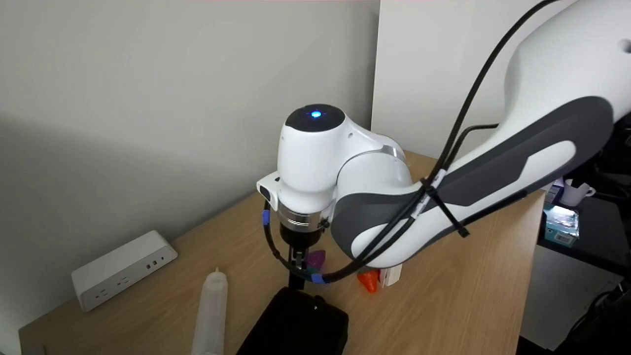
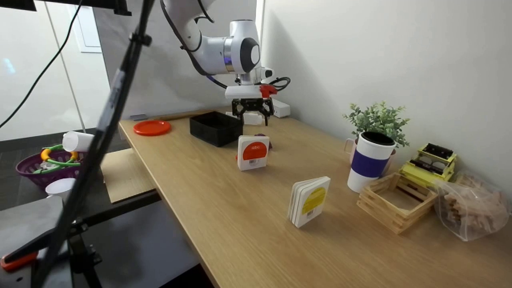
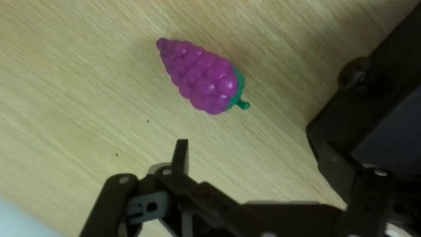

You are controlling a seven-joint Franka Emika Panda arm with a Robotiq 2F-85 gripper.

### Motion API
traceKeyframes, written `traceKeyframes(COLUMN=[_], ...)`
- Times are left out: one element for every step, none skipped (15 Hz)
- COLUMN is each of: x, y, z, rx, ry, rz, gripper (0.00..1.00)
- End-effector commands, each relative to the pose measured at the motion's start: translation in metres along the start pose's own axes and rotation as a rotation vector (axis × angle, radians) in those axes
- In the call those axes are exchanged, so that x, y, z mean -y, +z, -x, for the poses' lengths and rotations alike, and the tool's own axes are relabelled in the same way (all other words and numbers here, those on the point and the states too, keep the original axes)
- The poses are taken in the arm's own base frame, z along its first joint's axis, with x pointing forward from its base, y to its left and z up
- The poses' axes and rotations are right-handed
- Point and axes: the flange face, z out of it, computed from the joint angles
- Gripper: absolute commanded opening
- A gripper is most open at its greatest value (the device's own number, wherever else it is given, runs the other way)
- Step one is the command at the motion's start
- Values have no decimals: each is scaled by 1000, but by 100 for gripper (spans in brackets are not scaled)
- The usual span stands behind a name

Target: Remove the things from the black box and put them on the table

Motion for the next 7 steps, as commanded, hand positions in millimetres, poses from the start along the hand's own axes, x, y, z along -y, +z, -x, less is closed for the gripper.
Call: traceKeyframes(x=[6, 12, 15, 15, 13, 12, 11], y=[-14, -26, -28, -25, -20, -16, -14], z=[-5, -8, -10, -9, -6, -5, -3], rx=[0, -5, -9, -5, 2, 7, 9], ry=[28, 40, 38, 37, 38, 39, 40], rz=[42, 57, 51, 48, 49, 49, 50], gripper=[100, 100, 100, 100, 100, 100, 100])
